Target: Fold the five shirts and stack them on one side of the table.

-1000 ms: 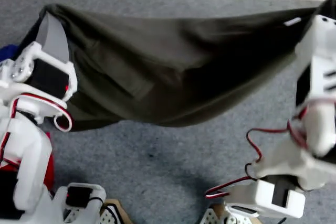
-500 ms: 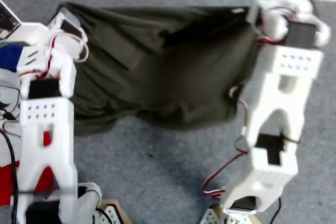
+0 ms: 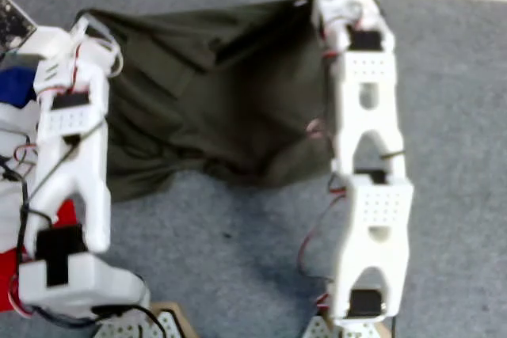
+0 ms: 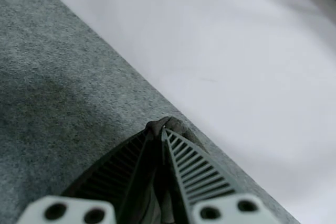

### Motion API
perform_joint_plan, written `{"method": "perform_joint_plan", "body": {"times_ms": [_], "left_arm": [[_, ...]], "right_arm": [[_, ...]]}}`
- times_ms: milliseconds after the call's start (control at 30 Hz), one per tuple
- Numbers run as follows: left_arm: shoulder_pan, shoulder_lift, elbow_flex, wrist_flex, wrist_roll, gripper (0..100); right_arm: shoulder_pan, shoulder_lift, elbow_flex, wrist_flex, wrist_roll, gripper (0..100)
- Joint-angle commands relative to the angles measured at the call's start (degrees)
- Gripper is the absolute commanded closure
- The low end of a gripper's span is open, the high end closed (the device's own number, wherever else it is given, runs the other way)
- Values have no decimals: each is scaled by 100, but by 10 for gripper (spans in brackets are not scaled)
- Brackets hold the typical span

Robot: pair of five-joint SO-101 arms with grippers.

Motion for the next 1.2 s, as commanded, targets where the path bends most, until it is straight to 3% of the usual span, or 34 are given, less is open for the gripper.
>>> {"method": "perform_joint_plan", "body": {"times_ms": [0,200,267,433,733,933,1167], "left_arm": [[-119,268,-585,-114,26,963],[-92,409,-866,765,62,682],[-119,409,-1095,1081,158,637],[-382,400,-1490,1565,255,685],[-242,-418,-1631,3763,237,748],[233,-1666,-822,4826,220,748],[295,-2809,892,4905,176,748]], "right_arm": [[-48,92,-101,-673,88,988],[-48,-119,-101,277,571,808],[-40,-338,-101,681,607,780],[75,-1077,-101,1868,624,781],[75,-2220,-57,4233,1178,782],[145,-2501,-48,5437,1187,782],[268,-2492,92,6105,1319,782]]}}
